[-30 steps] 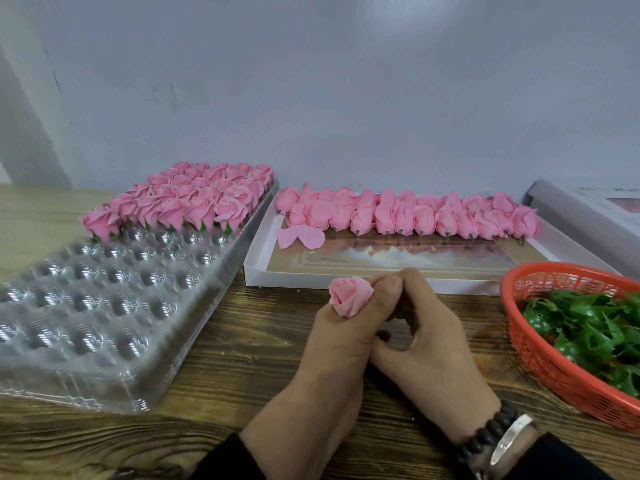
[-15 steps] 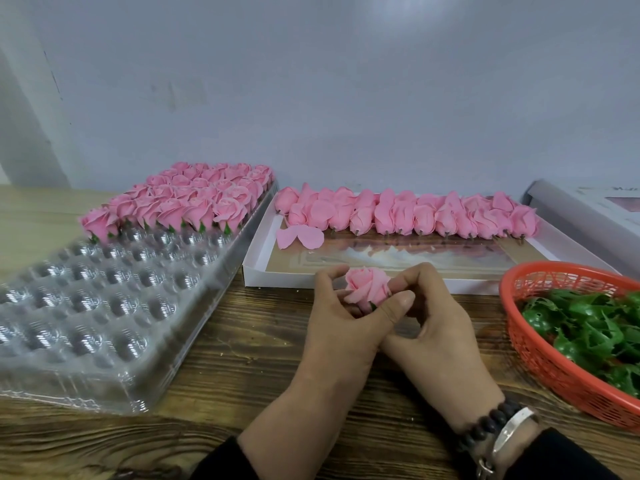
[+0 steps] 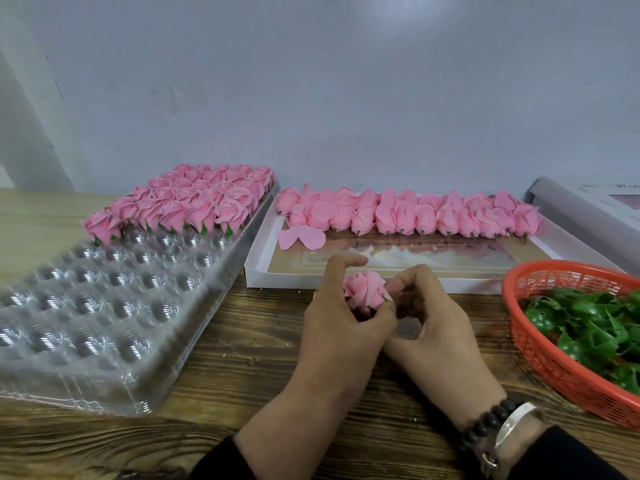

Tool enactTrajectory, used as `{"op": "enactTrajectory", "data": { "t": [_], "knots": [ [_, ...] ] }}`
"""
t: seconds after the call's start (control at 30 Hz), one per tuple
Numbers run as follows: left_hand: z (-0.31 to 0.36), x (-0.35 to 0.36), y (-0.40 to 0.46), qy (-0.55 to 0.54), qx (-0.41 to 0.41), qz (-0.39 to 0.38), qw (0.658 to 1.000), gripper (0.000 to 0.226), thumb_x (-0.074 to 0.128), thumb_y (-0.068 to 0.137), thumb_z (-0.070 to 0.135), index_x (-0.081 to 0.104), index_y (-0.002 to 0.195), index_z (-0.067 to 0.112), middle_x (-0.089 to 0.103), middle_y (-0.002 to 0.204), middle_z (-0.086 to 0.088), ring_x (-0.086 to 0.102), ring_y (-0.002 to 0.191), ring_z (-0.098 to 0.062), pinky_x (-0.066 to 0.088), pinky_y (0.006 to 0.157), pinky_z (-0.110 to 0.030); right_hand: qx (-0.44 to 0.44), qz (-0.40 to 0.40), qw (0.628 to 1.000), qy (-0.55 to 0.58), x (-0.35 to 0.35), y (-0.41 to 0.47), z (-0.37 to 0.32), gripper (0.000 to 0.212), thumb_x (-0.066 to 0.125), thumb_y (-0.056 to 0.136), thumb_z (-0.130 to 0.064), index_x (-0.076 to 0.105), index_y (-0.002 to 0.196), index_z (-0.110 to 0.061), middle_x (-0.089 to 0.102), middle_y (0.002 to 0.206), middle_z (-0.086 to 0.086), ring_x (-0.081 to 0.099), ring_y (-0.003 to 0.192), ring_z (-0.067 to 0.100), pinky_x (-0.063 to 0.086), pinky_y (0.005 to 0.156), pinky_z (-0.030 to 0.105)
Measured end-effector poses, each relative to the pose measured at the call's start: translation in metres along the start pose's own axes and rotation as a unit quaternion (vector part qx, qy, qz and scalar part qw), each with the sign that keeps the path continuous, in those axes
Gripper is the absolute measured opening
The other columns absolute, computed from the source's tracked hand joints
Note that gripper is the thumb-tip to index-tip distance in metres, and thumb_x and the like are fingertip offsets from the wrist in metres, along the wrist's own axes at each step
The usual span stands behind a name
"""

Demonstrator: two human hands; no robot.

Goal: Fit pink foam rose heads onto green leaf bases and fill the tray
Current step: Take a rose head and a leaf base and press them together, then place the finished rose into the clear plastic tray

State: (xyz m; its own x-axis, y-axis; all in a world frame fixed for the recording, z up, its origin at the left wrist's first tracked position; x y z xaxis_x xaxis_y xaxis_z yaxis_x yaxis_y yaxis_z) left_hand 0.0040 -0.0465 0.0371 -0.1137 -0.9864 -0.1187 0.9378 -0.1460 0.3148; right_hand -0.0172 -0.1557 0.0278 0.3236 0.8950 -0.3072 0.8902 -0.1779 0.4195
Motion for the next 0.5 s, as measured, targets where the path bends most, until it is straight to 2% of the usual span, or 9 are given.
{"op": "enactTrajectory", "data": {
  "t": [0.13, 0.2, 0.3, 0.37, 0.43, 0.5],
  "knots": [
    [0.002, -0.001, 0.002, -0.005, 0.009, -0.018, 1.000, 0.028, 0.069, 0.075, 0.003, 0.054, 0.085, 0.025, 0.058, 0.079, -0.001, 0.053, 0.068, -0.010, 0.047, 0.064, -0.023, -0.020, 0.004, 1.000, -0.017, 0.000, 0.000, -0.002, 0.029, 0.069, 0.058, -0.020, 0.051, 0.078, -0.032, 0.063, 0.084, -0.019, 0.058, 0.072, 0.002, 0.043, 0.063, 0.010],
    [0.002, -0.001, 0.003, -0.010, 0.012, -0.023, 1.000, 0.026, 0.068, 0.076, 0.001, 0.054, 0.081, 0.022, 0.057, 0.078, -0.003, 0.053, 0.069, -0.012, 0.047, 0.065, -0.025, -0.030, 0.005, 0.999, -0.026, 0.000, 0.001, -0.002, 0.034, 0.070, 0.062, -0.015, 0.051, 0.081, -0.035, 0.063, 0.087, -0.020, 0.058, 0.074, 0.001, 0.044, 0.065, 0.011],
    [0.002, -0.003, 0.005, -0.021, 0.022, -0.023, 0.999, 0.023, 0.067, 0.077, -0.003, 0.055, 0.080, 0.017, 0.056, 0.074, -0.001, 0.052, 0.067, -0.009, 0.044, 0.060, -0.017, -0.040, 0.002, 0.998, -0.039, 0.001, 0.003, 0.000, 0.041, 0.071, 0.066, -0.006, 0.051, 0.085, -0.037, 0.063, 0.088, -0.018, 0.060, 0.076, 0.002, 0.045, 0.068, 0.012],
    [0.002, -0.005, 0.006, -0.026, 0.024, -0.021, 0.999, 0.022, 0.066, 0.077, -0.004, 0.055, 0.081, 0.015, 0.056, 0.071, 0.002, 0.052, 0.064, -0.005, 0.042, 0.055, -0.012, -0.048, 0.001, 0.998, -0.050, 0.003, 0.005, 0.001, 0.040, 0.071, 0.068, -0.002, 0.052, 0.082, -0.034, 0.064, 0.080, -0.013, 0.060, 0.078, 0.000, 0.043, 0.069, 0.007],
    [0.003, -0.008, 0.008, -0.024, 0.031, -0.017, 0.999, 0.020, 0.065, 0.078, -0.005, 0.055, 0.084, 0.011, 0.056, 0.070, 0.001, 0.052, 0.064, -0.005, 0.042, 0.053, -0.011, -0.061, 0.000, 0.996, -0.071, 0.006, 0.006, -0.001, 0.041, 0.072, 0.069, -0.008, 0.049, 0.087, -0.037, 0.062, 0.084, -0.013, 0.058, 0.083, -0.003, 0.040, 0.072, 0.003],
    [0.004, -0.014, 0.011, -0.015, 0.044, 0.003, 0.999, 0.017, 0.065, 0.078, -0.005, 0.056, 0.087, 0.007, 0.057, 0.072, -0.005, 0.053, 0.066, -0.009, 0.045, 0.058, -0.016, -0.065, 0.004, 0.995, -0.075, 0.006, 0.005, -0.002, 0.041, 0.071, 0.068, -0.024, 0.045, 0.094, -0.042, 0.058, 0.095, -0.014, 0.056, 0.089, -0.003, 0.041, 0.076, 0.006]
  ]
}}
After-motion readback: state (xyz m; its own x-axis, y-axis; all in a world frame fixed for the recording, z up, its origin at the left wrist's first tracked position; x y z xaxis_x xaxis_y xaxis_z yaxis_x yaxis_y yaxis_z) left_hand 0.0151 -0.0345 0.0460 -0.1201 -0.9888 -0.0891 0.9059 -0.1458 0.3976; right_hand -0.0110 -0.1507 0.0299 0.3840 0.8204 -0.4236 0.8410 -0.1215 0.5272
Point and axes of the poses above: each hand's wrist, its own y-axis towards the middle knuckle, its own x-axis out of the palm, z = x × y, the point moved 4 cm from there along y, towards the middle knuckle
